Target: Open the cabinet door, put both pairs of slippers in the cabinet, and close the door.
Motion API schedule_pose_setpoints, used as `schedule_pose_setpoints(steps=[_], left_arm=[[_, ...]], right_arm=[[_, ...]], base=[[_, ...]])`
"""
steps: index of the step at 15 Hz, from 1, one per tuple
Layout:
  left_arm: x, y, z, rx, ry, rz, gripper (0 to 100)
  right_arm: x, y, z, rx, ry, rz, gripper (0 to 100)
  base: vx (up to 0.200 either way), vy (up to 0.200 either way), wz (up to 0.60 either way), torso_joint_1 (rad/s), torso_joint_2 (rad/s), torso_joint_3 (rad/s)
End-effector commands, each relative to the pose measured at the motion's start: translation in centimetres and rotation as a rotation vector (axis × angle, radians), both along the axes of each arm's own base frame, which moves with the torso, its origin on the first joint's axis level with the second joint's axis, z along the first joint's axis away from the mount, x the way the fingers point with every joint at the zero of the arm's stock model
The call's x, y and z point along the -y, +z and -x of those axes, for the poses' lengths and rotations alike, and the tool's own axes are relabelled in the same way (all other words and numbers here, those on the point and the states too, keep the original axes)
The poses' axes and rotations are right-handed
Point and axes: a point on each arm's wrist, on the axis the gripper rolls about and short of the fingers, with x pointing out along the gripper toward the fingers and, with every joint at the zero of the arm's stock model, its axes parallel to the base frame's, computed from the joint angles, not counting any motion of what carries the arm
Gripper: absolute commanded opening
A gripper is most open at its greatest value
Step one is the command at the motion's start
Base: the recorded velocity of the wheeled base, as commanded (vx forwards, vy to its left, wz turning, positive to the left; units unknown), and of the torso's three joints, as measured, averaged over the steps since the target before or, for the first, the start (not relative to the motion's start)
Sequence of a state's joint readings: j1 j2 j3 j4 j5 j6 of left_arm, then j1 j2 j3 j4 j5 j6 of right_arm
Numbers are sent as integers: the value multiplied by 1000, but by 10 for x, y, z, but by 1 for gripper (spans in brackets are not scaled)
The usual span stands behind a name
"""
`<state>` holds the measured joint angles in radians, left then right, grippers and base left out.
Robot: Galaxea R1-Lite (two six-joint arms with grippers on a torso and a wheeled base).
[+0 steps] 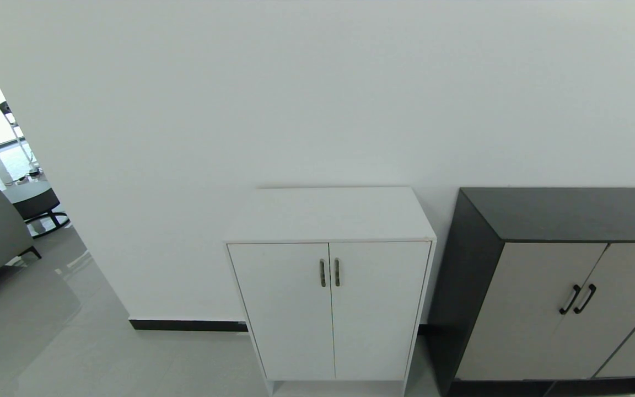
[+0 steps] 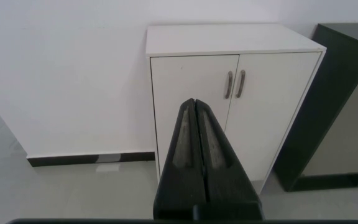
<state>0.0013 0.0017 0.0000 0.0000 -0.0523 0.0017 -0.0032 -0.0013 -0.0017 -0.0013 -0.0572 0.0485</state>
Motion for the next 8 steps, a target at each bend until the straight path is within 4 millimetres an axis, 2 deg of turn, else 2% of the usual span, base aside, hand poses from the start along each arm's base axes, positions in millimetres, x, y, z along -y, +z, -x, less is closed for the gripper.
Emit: schedule_pose_setpoints(steps=[1,8], left_arm=[[0,0,0,0,0,0,0],[0,0,0,0,0,0,0]], right_arm=[[0,0,0,0,1,-2,0],[0,0,0,-1,2,-7,0]], base=[[0,0,0,0,0,0],[0,0,0,0,0,0]])
